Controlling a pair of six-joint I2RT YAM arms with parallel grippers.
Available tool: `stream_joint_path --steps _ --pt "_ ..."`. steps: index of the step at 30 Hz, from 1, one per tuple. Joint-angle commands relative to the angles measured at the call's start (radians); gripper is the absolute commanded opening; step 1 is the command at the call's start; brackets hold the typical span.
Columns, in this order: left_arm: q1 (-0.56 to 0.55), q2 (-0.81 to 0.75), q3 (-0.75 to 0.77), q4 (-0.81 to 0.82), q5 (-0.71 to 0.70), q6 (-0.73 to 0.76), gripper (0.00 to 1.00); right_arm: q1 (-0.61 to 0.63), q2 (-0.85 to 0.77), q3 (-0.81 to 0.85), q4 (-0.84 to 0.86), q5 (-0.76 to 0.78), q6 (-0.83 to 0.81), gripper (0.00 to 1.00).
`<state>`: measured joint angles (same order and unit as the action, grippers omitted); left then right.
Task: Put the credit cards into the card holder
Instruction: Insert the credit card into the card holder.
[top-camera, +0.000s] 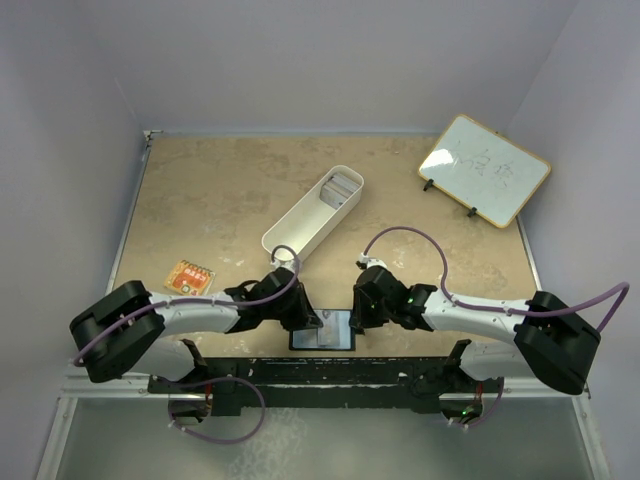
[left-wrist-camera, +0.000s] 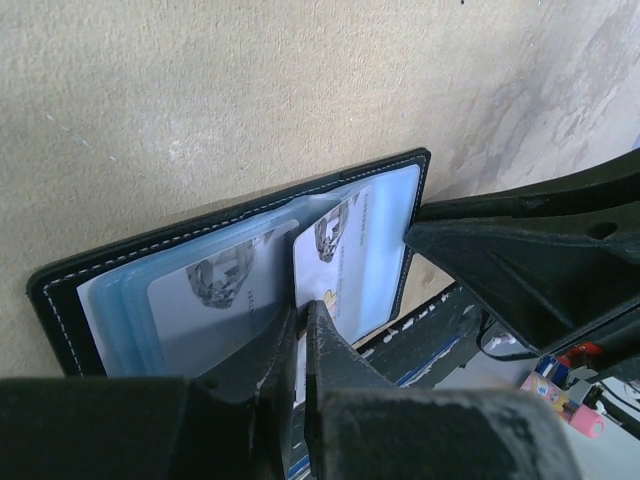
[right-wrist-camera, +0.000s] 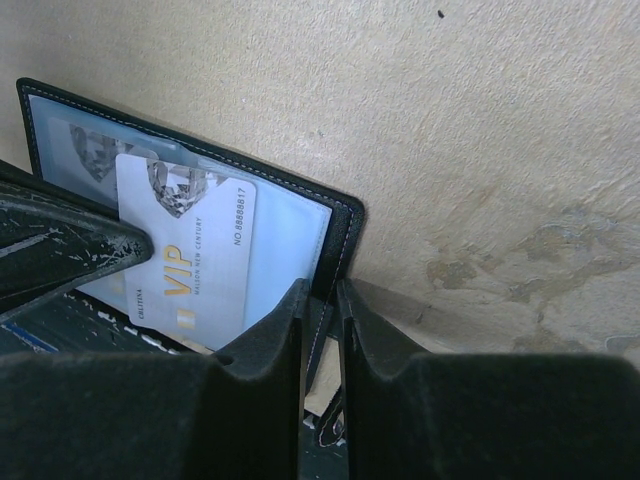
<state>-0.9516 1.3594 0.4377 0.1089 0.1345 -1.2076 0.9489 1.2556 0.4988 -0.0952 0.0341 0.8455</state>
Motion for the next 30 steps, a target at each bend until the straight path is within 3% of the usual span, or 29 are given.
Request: stream_joint_path --steps 1,6,12,22,30 --pt "-0.006 0.012 0.037 -0.017 -0.034 0.023 0.05 0.004 -0.023 0.003 0.008 0.021 0.005 0.19" --pt "-0.005 -0.026 0.086 -0.120 -0.083 0.042 0.22 0.004 -0.061 0.034 -0.057 0.023 0.007 0.20" --pt "-0.005 -0.052 0.108 -0.178 -0.097 0.052 0.35 0.004 -0.145 0.064 -0.140 0.027 0.022 0.31" --pt "-0.005 -0.042 0.046 -0.081 -0.068 0.007 0.39 0.004 -0.161 0.019 -0.132 0.006 0.048 0.38" --pt "-0.006 0.014 0.014 0.033 -0.043 -0.028 0.38 0.005 -0.101 -0.020 -0.018 -0.046 0.055 0.27"
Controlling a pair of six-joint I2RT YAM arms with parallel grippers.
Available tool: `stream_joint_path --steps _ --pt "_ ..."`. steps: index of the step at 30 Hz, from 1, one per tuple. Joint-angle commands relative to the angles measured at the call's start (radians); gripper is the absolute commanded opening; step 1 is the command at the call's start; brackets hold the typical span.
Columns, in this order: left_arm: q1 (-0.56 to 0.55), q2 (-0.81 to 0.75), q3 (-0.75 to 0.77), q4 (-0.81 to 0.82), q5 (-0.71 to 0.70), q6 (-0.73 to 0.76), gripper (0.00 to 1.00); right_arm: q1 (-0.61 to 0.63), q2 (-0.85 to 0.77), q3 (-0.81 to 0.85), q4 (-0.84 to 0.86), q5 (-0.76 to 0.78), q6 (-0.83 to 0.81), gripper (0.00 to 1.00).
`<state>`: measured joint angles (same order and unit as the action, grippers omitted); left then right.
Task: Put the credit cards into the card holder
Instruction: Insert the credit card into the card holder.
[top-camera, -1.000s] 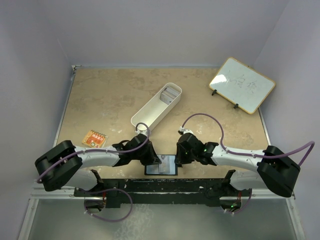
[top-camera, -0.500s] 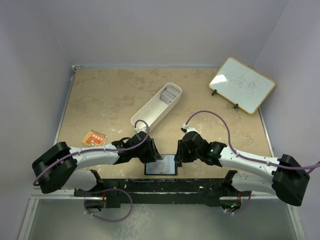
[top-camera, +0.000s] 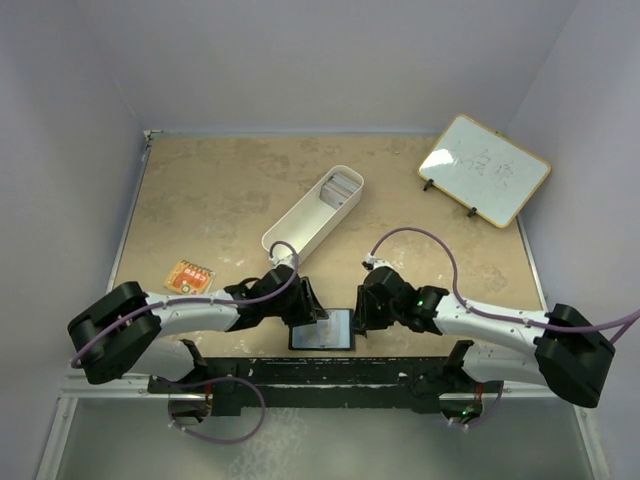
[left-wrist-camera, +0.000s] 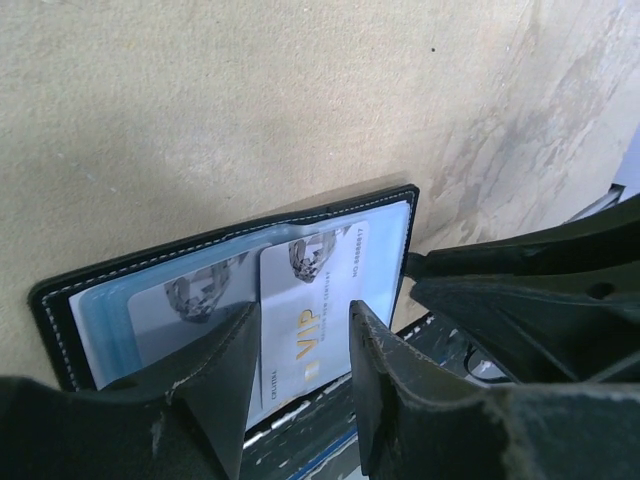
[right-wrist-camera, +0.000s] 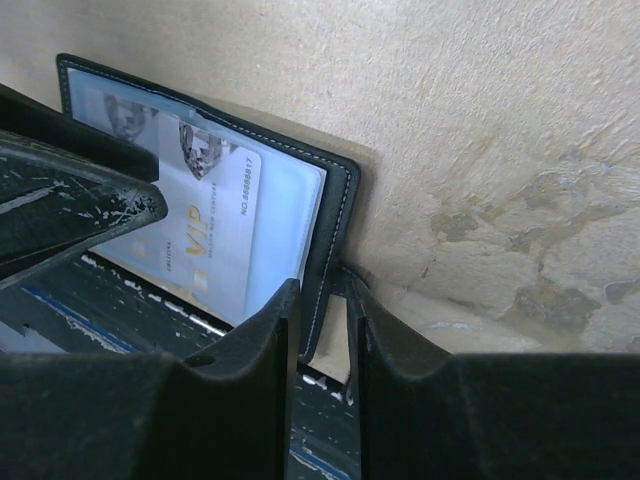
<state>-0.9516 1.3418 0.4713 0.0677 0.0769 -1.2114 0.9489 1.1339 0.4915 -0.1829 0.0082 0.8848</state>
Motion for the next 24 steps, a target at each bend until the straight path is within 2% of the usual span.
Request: stream_joint_path --steps 1,10,24 --pt "-0.007 0.036 -0.018 0.083 0.016 -0.027 0.38 0.005 0.027 -0.014 0.074 -0.016 0.016 0.27" --pt "-0.016 0.087 -0.006 0.170 0.036 -0.058 0.32 0.005 0.055 -0.036 0.129 0.006 0.018 0.21" --pt "-0.021 0.142 0.046 0.212 0.027 -0.091 0.26 0.005 0.080 -0.058 0.211 0.090 0.053 0.15"
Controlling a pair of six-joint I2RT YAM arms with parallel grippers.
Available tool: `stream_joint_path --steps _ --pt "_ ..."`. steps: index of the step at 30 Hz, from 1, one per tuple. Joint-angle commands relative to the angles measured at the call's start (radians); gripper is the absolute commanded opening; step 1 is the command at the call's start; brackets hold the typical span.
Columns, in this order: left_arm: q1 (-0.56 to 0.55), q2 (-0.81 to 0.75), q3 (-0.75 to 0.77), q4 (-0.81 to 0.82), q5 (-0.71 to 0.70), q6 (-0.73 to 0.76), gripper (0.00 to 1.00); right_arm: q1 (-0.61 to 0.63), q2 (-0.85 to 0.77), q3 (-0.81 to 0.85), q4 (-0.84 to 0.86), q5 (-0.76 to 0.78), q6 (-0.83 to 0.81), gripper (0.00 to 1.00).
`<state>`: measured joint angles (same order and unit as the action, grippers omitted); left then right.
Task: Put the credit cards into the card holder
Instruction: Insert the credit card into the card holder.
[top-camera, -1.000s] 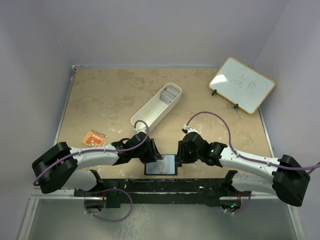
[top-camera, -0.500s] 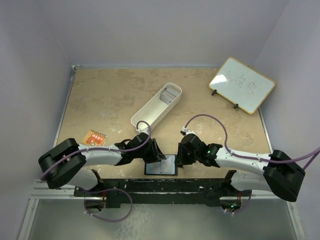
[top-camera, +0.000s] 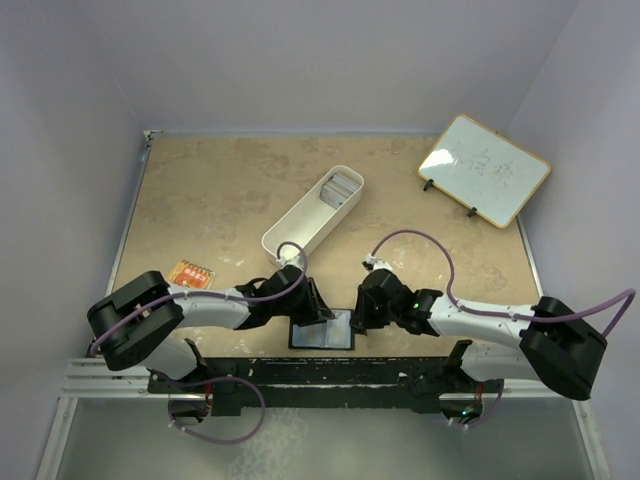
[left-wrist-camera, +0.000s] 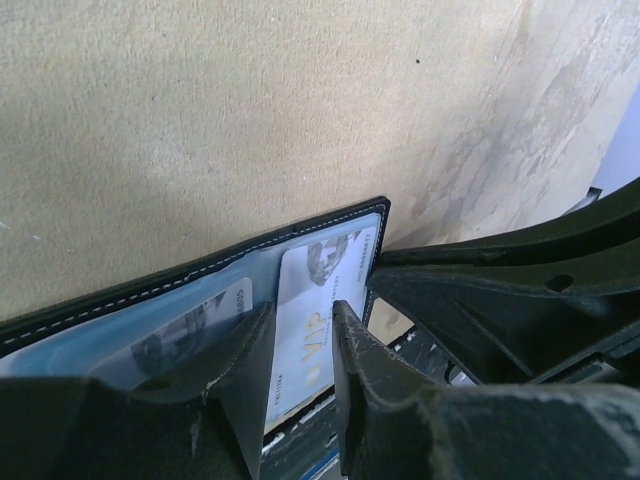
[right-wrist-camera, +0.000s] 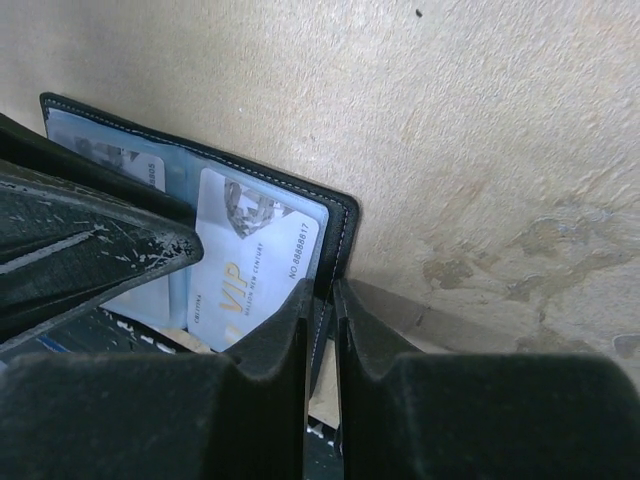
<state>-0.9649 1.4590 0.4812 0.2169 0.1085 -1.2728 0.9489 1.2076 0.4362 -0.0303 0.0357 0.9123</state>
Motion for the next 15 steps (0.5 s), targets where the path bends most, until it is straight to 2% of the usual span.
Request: stream_joint_path --steps 1,7,15 --pt "-0.008 0.031 0.036 0.074 -0.004 -0.035 0.26 0.005 0.005 -0.005 0.065 0.070 0.029 0.15" --pt "-0.007 0.045 0.066 0.075 -0.026 -0.029 0.25 0.004 0.015 -0.004 0.071 0.081 0.042 0.15" --pt "0.001 0.026 0.167 -0.091 -0.092 0.052 0.26 0.003 0.009 0.066 0.004 0.132 -0.014 0.16"
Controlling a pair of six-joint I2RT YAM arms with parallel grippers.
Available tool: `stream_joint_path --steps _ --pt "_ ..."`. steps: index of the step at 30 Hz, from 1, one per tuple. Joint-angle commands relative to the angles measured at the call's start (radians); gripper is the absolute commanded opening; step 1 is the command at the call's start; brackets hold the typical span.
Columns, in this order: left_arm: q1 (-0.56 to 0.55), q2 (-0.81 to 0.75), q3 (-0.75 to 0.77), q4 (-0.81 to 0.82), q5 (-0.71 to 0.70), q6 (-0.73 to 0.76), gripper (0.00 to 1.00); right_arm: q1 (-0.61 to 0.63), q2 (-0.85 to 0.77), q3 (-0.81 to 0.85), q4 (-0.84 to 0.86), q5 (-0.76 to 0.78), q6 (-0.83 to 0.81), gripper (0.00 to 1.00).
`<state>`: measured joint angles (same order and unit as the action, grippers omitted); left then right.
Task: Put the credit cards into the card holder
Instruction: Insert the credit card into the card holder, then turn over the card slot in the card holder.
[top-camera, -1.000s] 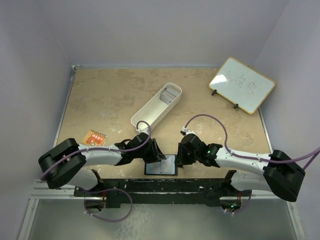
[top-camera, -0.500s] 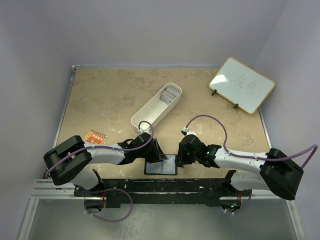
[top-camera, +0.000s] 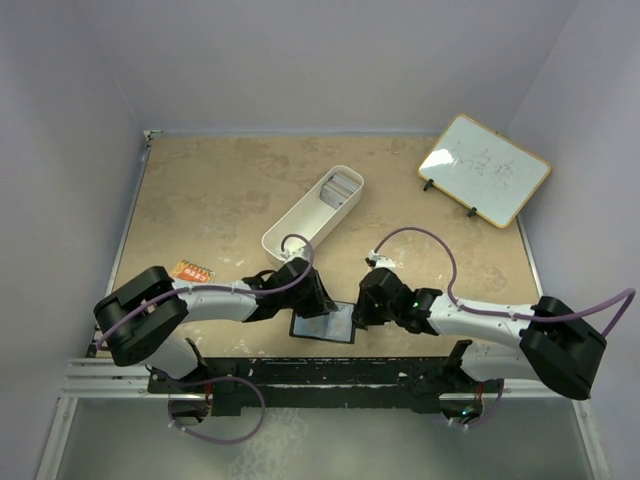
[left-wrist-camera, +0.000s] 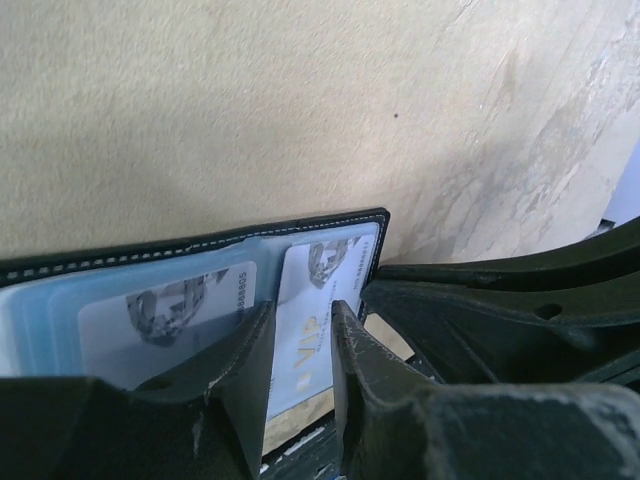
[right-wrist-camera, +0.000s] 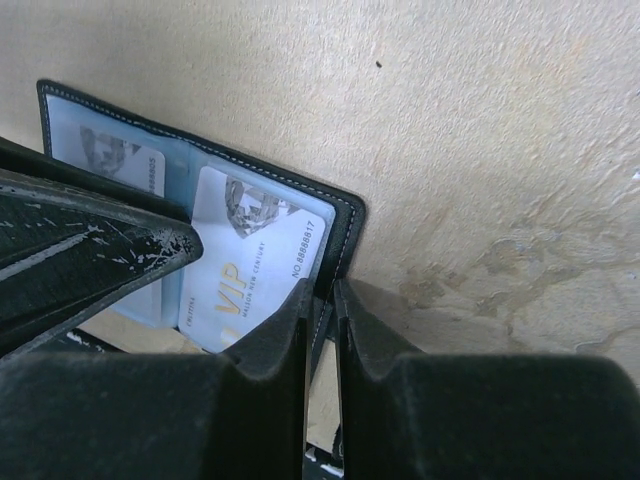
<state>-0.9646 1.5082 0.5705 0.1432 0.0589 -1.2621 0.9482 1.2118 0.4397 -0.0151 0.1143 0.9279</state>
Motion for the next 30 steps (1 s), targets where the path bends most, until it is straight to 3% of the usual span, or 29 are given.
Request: stream_joint_path --steps 1,10,17,23,30 --pt "0.002 -0.036 0.083 -0.035 -0.053 0.047 0.27 0.004 -0.004 0.080 -0.036 0.063 -0.039 0.17" --pt "0.017 -0.199 0.076 -0.190 -0.153 0.076 0.37 0.004 -0.060 0.151 -0.152 0.089 -0.080 0.23" --pt "0.099 -0.323 0.003 -0.266 -0.158 0.114 0.44 0.008 -0.004 0.165 -0.022 -0.037 -0.025 0.27" --pt "0.156 -0.420 -0.071 -0.259 -0.137 0.126 0.50 0.014 0.110 0.211 0.041 -0.096 -0.002 0.27" --pt "0.173 -0.440 -0.161 -0.131 -0.066 0.116 0.52 0.017 0.197 0.237 0.098 -0.138 0.011 0.26"
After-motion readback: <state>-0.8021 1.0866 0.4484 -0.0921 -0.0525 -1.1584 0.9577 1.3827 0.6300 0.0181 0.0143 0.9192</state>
